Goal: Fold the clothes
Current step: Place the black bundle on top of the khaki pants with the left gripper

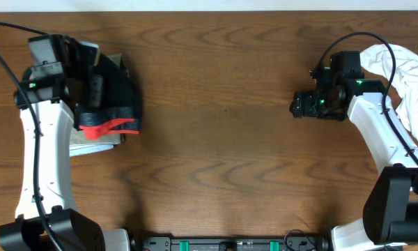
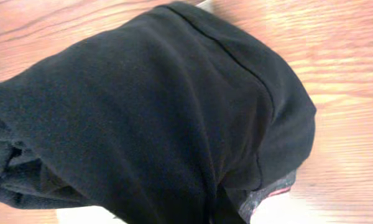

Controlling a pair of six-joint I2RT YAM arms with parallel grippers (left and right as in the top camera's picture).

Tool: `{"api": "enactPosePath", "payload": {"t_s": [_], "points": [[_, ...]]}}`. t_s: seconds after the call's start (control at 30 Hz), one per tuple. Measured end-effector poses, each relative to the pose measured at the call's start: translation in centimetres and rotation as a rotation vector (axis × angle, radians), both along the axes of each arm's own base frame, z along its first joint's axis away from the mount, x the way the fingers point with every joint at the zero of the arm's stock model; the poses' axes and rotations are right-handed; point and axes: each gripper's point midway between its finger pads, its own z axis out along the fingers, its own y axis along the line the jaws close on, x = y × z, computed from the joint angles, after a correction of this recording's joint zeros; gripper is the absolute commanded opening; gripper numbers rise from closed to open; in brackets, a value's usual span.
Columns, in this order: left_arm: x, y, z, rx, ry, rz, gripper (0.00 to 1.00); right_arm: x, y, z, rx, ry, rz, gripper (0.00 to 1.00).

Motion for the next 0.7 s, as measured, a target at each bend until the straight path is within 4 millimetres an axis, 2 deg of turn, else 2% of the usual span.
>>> {"api": "enactPosePath", "payload": {"t_s": [0.33,0.5,0.53,0.6,0.67,0.7], "points": [[0.0,6.5,1.3,0.107,-0.068,0.09,0.06,0.0,0.0,0.0,0.0,0.002,0.0,0.87],[0.2,8.5,0.4,0.122,-0.054,0.119,0.07,-0.2,0.0,-0.1,0.0,0.007,0.0,0.87],[0.3,8.6,-0.1,0.12,-0.045,0.119,0.26,-0.2,0.0,-0.1,0.0,0.008,0.0,0.87],[0.5,8.9,-1.0,0.118,-0.023,0.118,0.75,-0.2,0.0,-0.1,0.0,0.01,0.0,0.87],[0.5,9.3,-1.7,0.115,-0.009,0.123,0.96,-0.3,0.0,-0.1,0.0,0.013,0.0,0.87],[0.4,9.6,-2.0,0.118,-0.001,0.129,0.99,-0.4,0.0,-0.1,0.0,0.016,0.0,0.88]]}}
